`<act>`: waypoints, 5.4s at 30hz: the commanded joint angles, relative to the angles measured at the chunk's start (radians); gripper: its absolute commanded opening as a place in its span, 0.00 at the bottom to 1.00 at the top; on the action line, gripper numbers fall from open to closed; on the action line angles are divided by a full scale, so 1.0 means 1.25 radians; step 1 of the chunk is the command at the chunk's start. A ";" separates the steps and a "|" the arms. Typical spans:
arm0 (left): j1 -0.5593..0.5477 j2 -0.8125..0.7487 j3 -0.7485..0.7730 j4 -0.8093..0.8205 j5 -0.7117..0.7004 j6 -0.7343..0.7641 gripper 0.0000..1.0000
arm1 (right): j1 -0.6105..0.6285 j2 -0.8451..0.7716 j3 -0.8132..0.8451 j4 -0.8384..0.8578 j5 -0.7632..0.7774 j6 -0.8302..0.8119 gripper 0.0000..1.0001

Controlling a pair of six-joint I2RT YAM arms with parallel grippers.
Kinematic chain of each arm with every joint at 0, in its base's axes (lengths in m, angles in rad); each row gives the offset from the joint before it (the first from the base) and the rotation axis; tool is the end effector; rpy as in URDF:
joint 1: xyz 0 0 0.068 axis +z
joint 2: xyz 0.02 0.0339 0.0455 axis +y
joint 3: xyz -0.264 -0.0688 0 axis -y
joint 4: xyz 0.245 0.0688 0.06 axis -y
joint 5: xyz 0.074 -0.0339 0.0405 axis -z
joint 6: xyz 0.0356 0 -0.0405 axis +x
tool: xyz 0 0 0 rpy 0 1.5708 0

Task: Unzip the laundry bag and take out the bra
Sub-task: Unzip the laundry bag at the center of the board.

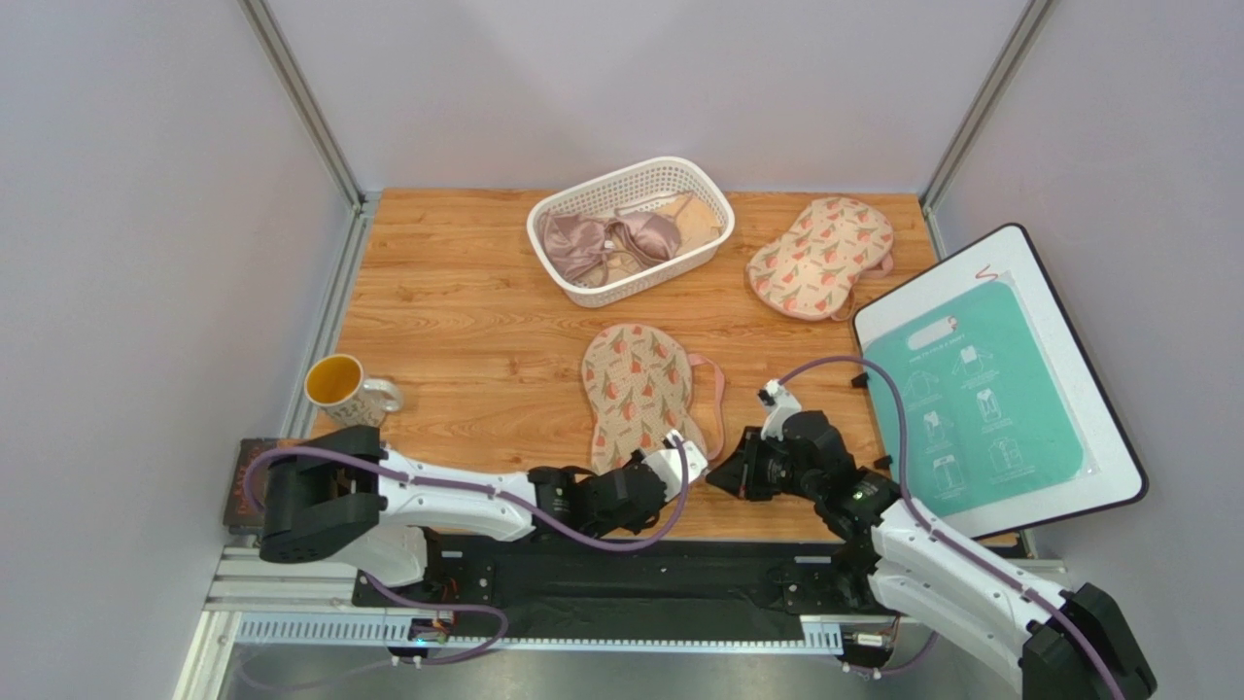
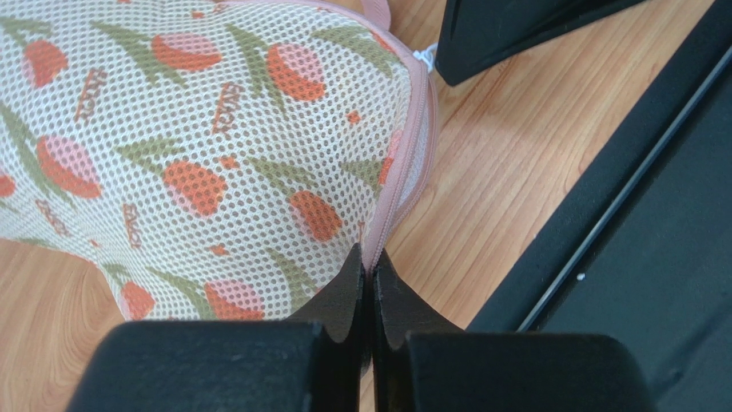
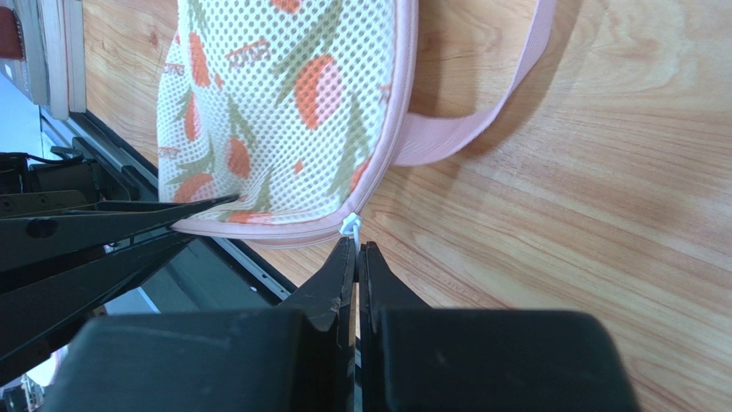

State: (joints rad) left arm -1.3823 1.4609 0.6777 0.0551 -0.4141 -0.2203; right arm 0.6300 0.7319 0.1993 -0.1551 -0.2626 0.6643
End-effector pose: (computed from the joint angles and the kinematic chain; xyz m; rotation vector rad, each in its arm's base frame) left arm 0.0678 -0.2788 0.1746 1.0557 1.9930 -0.3947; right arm 0.1149 0.0952 0.1484 -0.1095 2.4218 0.9445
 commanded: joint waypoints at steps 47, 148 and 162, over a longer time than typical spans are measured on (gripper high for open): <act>-0.001 0.066 0.189 -0.065 0.091 -0.032 0.71 | -0.038 -0.079 -0.017 0.003 -0.030 0.004 0.00; 0.005 -0.273 0.100 -0.485 -0.278 -0.206 0.85 | -0.061 -0.101 0.014 -0.099 0.026 -0.034 0.00; -0.029 -0.045 0.145 -0.070 -0.045 0.013 0.88 | -0.061 -0.114 0.009 -0.098 0.014 -0.037 0.00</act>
State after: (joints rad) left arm -1.3994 1.3170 0.7845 -0.2077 -0.5362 -0.3386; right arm 0.5575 0.6037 0.1864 -0.2951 -0.2348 0.6338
